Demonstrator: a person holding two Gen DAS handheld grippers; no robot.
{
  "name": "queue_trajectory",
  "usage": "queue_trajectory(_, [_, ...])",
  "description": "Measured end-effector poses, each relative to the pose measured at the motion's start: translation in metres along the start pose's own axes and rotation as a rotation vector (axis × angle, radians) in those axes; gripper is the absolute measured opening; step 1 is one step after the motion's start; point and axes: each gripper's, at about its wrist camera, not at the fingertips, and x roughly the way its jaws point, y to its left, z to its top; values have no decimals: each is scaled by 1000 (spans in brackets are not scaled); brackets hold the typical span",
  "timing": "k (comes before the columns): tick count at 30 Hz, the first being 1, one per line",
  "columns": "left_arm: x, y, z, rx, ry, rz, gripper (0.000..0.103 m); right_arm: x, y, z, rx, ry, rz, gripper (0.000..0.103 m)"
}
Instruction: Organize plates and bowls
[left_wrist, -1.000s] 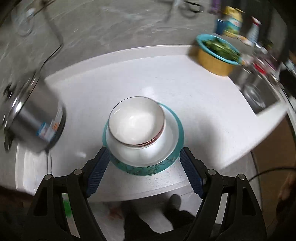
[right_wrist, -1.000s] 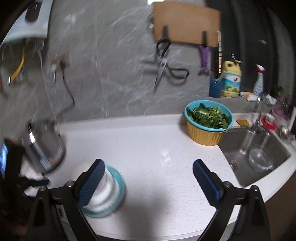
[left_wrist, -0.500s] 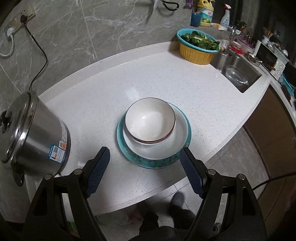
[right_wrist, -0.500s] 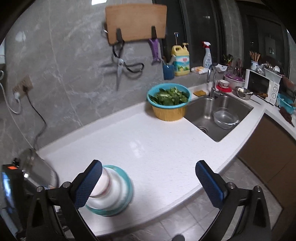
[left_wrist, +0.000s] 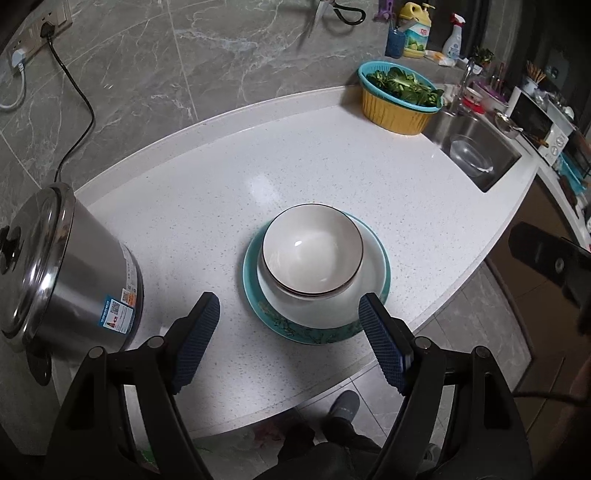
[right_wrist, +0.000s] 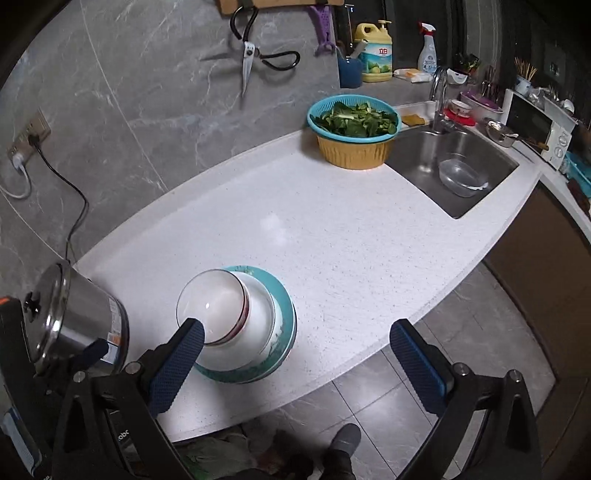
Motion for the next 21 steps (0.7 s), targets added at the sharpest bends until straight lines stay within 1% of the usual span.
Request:
queue_trajectory(3, [2, 3, 0, -12, -3, 8, 77, 0, 14, -6, -47, -7, -35, 103])
queue_trajectory(6, [5, 8, -2, -23, 5, 13, 77, 1, 22, -9, -68, -6, -25, 103])
queue_trajectory(13, [2, 14, -5, -26, -2, 32, 77, -8, 34, -12, -95, -61, -23, 103])
queue_trajectory(17, [-6, 11, -4, -33, -20, 48, 77, -6, 37, -9, -88, -52, -8, 103])
queue_trajectory(19, [-7, 12, -3, -37, -23, 46, 77, -5, 39, -8, -92, -45, -20, 103])
queue_trajectory(21, [-8, 13, -4, -44, -24, 49, 77, -2, 40, -7, -90, -34, 3, 103])
